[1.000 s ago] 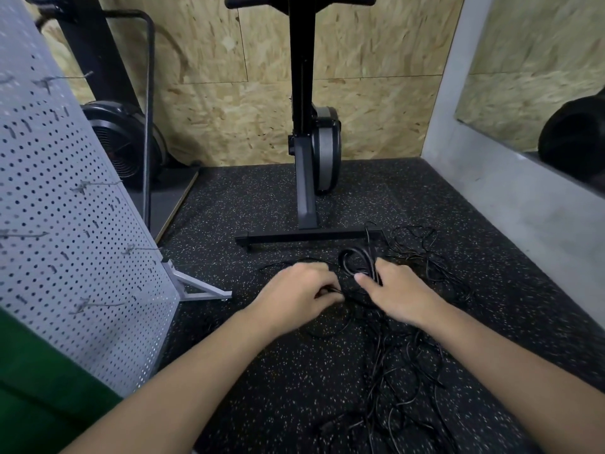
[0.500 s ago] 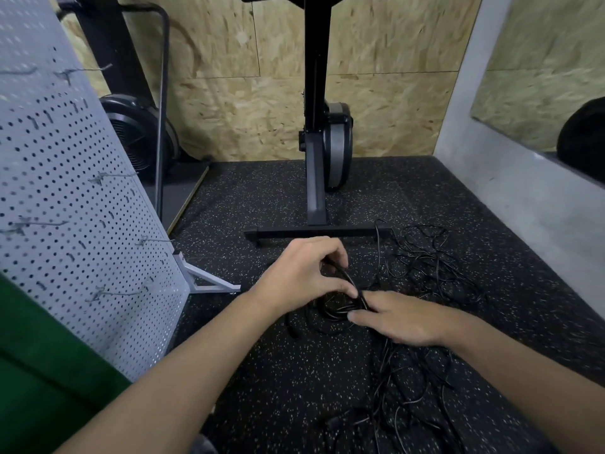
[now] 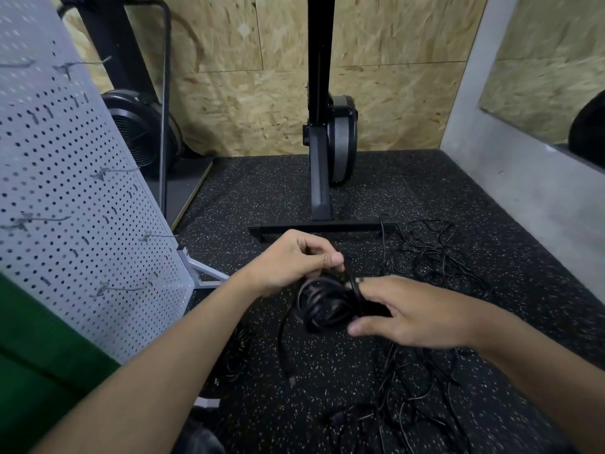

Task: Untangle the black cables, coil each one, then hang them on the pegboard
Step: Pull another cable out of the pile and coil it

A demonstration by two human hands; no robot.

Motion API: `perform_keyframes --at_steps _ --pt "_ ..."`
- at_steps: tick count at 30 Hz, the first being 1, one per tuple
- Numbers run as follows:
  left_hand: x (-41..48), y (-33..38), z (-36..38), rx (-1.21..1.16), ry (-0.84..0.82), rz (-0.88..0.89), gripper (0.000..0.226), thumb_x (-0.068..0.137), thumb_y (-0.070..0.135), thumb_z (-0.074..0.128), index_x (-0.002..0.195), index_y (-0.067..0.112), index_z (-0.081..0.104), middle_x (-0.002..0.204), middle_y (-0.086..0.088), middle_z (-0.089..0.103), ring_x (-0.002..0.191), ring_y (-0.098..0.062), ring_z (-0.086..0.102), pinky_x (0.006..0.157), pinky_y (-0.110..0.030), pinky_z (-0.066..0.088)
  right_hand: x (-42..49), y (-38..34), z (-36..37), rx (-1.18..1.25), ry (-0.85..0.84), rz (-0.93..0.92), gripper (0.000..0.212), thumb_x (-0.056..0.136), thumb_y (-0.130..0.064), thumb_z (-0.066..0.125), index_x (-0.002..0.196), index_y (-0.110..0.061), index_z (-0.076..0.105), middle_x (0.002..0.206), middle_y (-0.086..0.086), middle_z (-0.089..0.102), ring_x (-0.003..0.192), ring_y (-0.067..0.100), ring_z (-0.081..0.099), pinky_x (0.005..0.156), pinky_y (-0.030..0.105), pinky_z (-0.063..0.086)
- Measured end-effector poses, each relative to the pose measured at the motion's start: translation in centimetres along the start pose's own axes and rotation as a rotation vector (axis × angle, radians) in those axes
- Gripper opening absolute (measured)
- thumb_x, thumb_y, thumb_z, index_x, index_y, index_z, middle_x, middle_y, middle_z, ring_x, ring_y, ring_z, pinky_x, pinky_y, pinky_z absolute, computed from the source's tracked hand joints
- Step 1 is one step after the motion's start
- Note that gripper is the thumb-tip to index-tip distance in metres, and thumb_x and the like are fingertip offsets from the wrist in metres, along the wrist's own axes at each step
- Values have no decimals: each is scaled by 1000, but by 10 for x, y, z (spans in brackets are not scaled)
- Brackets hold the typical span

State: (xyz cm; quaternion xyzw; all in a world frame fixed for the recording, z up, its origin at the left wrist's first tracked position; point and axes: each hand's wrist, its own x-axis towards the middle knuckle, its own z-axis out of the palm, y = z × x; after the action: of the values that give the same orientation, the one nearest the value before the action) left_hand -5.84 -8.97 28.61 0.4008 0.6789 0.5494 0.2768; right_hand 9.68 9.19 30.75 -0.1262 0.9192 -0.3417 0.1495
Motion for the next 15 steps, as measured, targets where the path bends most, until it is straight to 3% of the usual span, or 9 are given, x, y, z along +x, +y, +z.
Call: perform_keyframes --at_steps 2,4,8,12,15 --pt "1 -3 2 -92 -49 -17 27 101 16 63 79 24 79 79 5 73 71 -8 66 70 -20 52 -2 -7 -3 4 92 -47 30 102 -45 63 131 -37 60 120 -19 67 112 5 63 98 36 53" --pt "0 -10 8 -121 -105 -51 26 100 14 61 83 25 78 85 1 71 81 -14 65 75 -27 52 -4 -15 -4 73 132 -70 38 102 -36 64 139 -41 55 128 -25 64 118 4 61 102 31 49" --pt "6 -30 30 -243 -56 -239 46 108 12 48 74 29 73 63 9 55 56 -5 43 51 -18 36 -3 -9 -9 130 280 43 36 98 -33 71 132 -31 59 124 -16 69 120 3 63 107 38 49" --pt "6 -40 41 79 -27 -260 29 112 35 46 104 39 73 64 6 39 52 -9 36 47 -20 32 2 5 -16 72 602 346 50 95 -42 73 130 -25 43 109 -7 56 100 9 61 89 31 44" --pt "4 -31 67 379 -57 -237 32 113 36 42 122 23 69 61 8 44 47 -7 37 46 -22 32 11 20 -9 -16 653 376 46 98 -42 67 131 -22 43 102 -2 56 91 13 59 82 30 40"
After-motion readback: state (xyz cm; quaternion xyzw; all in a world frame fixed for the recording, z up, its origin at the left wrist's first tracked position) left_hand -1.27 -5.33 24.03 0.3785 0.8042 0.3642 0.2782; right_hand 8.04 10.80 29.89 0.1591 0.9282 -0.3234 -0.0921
